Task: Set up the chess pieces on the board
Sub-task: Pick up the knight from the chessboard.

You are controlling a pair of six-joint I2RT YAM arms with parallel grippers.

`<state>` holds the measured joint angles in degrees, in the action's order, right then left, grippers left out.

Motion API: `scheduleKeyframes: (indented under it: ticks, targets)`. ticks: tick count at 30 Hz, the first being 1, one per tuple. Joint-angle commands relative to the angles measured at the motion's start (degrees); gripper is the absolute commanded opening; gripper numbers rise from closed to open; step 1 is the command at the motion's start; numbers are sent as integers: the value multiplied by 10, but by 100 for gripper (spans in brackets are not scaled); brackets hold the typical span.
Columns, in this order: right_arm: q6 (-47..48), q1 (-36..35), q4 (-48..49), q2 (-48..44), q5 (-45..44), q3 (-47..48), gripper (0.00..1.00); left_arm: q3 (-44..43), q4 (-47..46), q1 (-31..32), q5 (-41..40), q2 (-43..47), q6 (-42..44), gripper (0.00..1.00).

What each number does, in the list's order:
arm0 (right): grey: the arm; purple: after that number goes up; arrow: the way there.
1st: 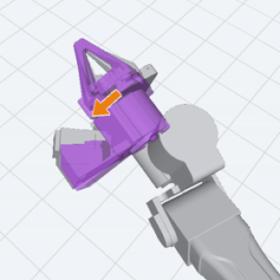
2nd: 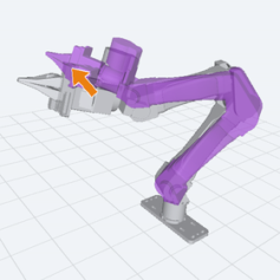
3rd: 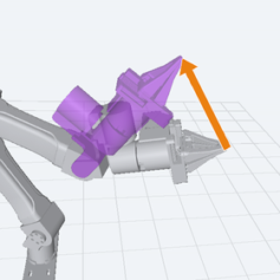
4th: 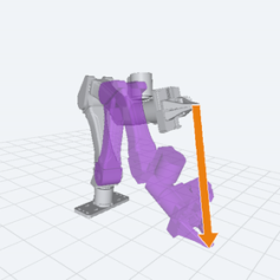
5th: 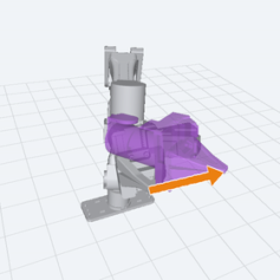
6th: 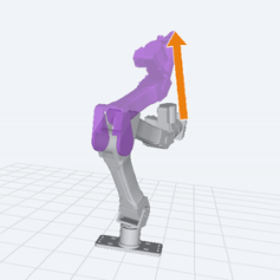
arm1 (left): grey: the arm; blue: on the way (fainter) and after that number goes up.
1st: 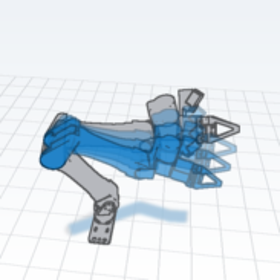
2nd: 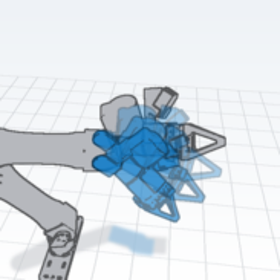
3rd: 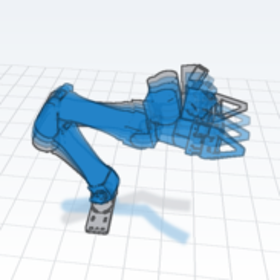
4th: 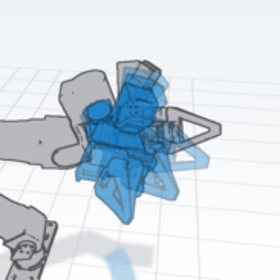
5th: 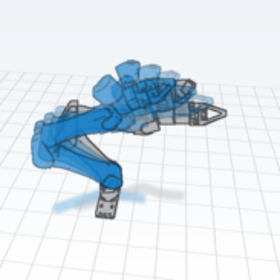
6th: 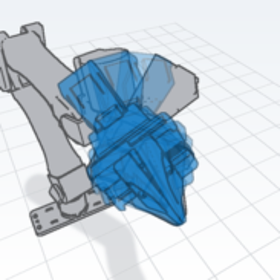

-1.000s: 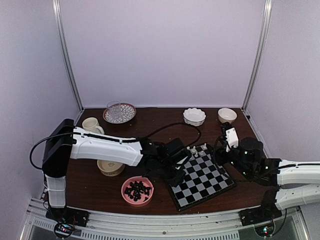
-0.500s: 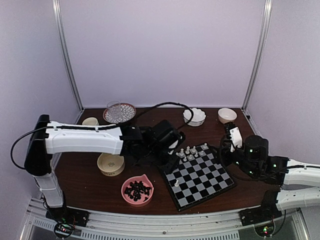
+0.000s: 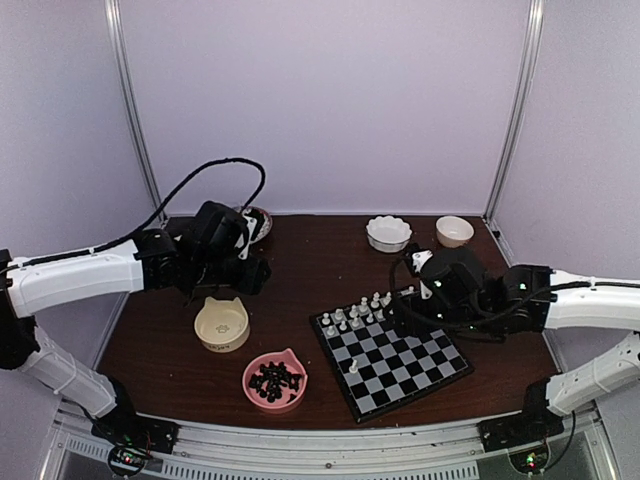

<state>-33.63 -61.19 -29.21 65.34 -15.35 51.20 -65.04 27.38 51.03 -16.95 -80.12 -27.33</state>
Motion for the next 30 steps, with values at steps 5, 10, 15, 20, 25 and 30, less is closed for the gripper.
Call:
scheduleKeyframes:
  ticks: [5,10,15,20,25,30]
  targets:
    - [-169,-80,-54,61,-37,28,75,121,-132,-43,-101,78,73,57]
    - [-221,-128,-54,123,-88,66,64,159,-167,-47,-116,103,78,59]
    - [-246,-145,-66,203,-93,117,53,167,-170,-48,-112,110,78,59]
    - [-276,-146,-53,260,-85,133,49,168,-166,-48,-110,118,77,59]
    - [-307,-145,-60,297,-93,147,47,173,-171,-48,-103,128,75,59]
    - [-320,-144,-46,321,-99,147,43,174,-170,-48,-98,126,73,59]
